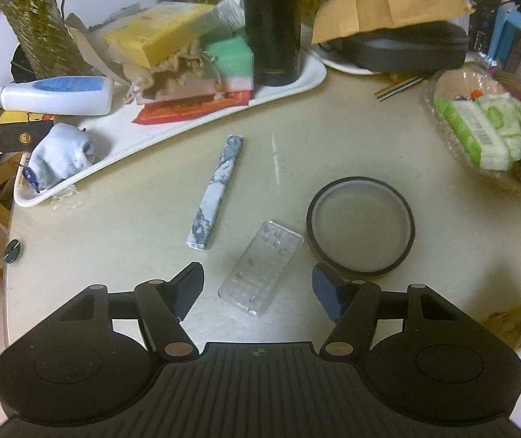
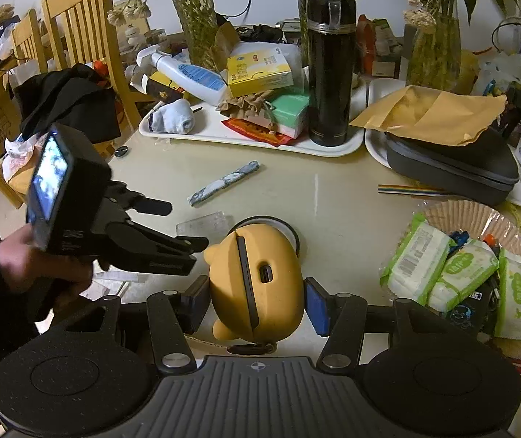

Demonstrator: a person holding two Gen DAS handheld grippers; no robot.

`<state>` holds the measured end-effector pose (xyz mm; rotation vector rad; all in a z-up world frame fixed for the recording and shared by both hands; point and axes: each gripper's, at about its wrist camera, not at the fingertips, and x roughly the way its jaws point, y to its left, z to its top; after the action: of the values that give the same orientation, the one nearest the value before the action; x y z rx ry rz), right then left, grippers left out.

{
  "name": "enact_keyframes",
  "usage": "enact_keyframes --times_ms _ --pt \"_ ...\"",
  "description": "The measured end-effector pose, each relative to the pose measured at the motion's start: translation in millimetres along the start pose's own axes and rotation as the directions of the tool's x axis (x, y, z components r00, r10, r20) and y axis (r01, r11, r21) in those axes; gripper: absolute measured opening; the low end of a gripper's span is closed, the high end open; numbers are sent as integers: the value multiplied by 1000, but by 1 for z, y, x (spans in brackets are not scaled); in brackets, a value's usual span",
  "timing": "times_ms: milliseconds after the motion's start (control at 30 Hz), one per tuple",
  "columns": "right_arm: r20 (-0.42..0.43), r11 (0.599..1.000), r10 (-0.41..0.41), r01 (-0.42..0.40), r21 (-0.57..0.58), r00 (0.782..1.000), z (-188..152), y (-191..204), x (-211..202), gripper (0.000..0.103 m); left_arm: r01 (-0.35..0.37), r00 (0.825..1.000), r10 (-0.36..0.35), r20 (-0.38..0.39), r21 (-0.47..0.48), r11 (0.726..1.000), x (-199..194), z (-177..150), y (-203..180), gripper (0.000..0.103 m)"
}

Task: Organize rigid objects
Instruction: 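Lower the left gripper onto the clear plastic tray and grasp it while the right gripper holds the pig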

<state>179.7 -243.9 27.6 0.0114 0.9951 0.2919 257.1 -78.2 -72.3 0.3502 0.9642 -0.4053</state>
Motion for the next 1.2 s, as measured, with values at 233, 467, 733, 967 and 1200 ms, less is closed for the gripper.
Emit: enact_keyframes --times_ms 233,467,733,967,1200 --pt "-5 1000 12 -12 -13 1000 -1 3 1 58 21 999 -24 -46 -46 999 12 8 6 59" --pt "-8 1000 10 -10 -12 1000 -1 3 1 58 17 994 -23 -102 -61 998 23 12 7 47" --pt "-15 1000 4 -4 -16 1000 -1 5 3 58 33 992 -42 -115 -76 997 21 9 4 34" --pt "-20 1000 -2 2 -9 1000 0 6 5 58 60 993 -69 -93 -94 994 7 4 5 34" --pt "-30 1000 -12 12 -15 999 -1 10 9 58 61 997 -66 -39 -125 990 -22 4 11 34"
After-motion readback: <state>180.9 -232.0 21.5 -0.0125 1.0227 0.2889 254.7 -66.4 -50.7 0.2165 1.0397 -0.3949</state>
